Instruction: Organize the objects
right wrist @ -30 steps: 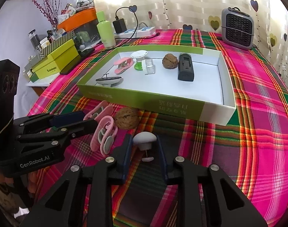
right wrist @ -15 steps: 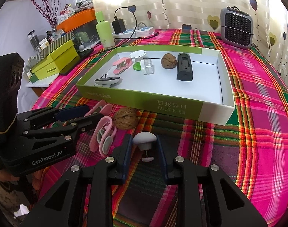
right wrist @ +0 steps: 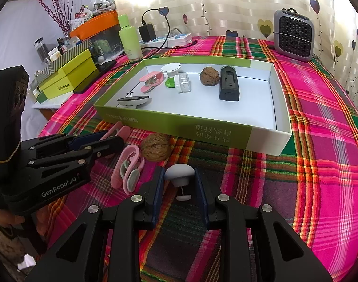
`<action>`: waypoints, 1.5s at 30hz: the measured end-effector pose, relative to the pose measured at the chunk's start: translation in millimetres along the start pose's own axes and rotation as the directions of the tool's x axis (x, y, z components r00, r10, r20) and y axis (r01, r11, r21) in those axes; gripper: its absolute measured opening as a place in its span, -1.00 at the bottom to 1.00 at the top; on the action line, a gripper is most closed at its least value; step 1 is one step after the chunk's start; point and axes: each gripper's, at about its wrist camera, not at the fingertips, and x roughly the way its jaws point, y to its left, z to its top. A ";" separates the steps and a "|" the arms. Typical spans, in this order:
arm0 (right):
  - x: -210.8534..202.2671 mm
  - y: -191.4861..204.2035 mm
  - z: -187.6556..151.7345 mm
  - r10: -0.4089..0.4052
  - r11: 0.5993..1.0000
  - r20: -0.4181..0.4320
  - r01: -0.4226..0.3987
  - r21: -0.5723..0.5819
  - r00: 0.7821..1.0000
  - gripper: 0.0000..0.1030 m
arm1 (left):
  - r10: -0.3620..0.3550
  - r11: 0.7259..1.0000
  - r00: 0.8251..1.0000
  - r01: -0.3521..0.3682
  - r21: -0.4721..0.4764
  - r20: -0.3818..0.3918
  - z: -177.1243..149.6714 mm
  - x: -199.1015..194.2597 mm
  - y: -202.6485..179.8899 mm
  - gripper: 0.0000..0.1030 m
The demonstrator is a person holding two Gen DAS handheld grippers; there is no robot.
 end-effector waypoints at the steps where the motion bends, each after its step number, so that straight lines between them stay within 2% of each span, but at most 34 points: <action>1: -0.2 0.0 0.0 -0.002 1.000 0.000 0.002 0.000 1.000 -0.47 | 0.000 1.000 1.000 0.000 -0.001 0.000 0.0 0.1 0.1 -0.57; 30: -11.7 4.1 5.3 0.005 1.000 0.042 -0.004 -0.005 0.999 -0.47 | -0.028 0.999 0.999 0.028 -0.015 0.029 4.5 -15.6 -2.8 -0.57; 45: -24.2 2.8 26.7 -0.002 1.000 0.111 0.003 -0.015 0.994 -0.47 | -0.041 0.999 0.998 0.042 -0.015 0.057 25.0 -18.4 -4.5 -0.60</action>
